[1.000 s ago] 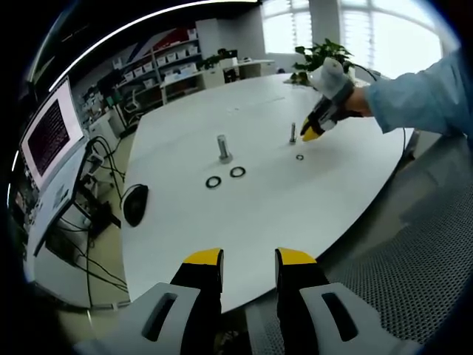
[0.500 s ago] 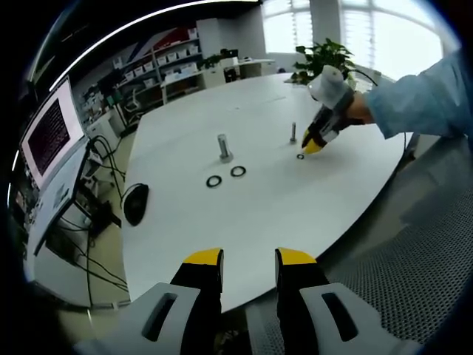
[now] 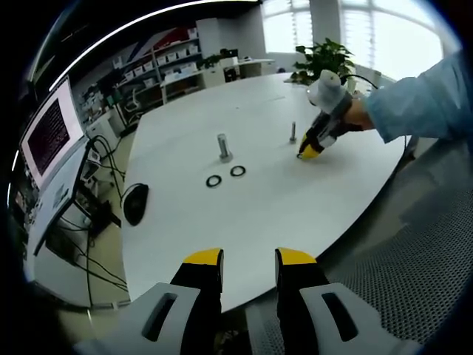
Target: Place the washer onto the threaded stud by aligning its center hole with the stud, sliding it down to the base, and recovering from edge contact or off-axis alignment until the washer reaches the visible bottom stop.
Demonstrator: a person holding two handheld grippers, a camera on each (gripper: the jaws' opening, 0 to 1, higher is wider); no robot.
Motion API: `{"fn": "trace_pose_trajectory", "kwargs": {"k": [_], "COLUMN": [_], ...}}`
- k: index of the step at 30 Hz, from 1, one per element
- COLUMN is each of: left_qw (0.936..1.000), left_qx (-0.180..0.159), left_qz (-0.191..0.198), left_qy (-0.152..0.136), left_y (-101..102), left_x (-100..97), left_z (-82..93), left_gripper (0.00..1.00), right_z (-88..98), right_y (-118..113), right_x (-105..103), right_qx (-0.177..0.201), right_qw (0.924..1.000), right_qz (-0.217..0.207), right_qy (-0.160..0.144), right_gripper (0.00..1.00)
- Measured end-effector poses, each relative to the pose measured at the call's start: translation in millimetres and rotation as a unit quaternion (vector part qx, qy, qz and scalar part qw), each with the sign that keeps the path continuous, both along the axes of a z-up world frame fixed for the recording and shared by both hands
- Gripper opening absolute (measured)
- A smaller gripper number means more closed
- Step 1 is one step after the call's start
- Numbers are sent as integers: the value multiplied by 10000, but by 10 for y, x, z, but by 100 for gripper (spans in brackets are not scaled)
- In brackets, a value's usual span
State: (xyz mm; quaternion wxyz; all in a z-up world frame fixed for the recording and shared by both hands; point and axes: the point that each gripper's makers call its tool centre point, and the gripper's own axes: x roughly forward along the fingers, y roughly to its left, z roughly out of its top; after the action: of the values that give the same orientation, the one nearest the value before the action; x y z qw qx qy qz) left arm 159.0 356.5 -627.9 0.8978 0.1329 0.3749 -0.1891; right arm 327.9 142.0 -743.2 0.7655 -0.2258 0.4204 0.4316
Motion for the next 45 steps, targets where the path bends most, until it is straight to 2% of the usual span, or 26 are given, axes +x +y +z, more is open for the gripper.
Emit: {"fn": "trace_pose_trajectory", "kwargs": {"k": [2, 7, 13, 25, 33, 35, 39, 45], "left_qw": [10000, 10000, 10000, 10000, 10000, 10000, 10000, 10000], "left_qx": [0, -1, -10, -20, -10, -7, -5, 16], "left_qz": [-3, -17, -20, -31, -41, -39, -31, -37], "left_qy": [-1, -3, -21, -42, -31, -22, -14, 24], "left_y": [-1, -6, -8, -13, -14, -13, -11, -9], "left_x": [1, -1, 2, 6, 4, 1, 1, -7], "left_z": [0, 0, 6, 13, 10, 7, 6, -6], "left_gripper": [26, 26, 26, 26, 26, 26, 26, 26], "right_z": [2, 6, 17, 301, 555, 643, 714, 707], "right_y": [-2, 11, -3, -79, -90, -90, -146, -215], "right_x": [6, -17, 3, 166, 277, 316, 390, 472], "right_qx": [-124, -59, -181, 13, 142, 162, -29, -42], "right_qw": [9996, 9998, 9995, 9982, 9944, 9912, 9851, 9815], "right_qz": [176, 77, 112, -186, -317, -362, -428, -668], "right_qy": [-174, -160, -237, -566, -1001, -1263, -1666, -1793], "right_gripper": [18, 15, 15, 15, 15, 15, 15, 15]}}
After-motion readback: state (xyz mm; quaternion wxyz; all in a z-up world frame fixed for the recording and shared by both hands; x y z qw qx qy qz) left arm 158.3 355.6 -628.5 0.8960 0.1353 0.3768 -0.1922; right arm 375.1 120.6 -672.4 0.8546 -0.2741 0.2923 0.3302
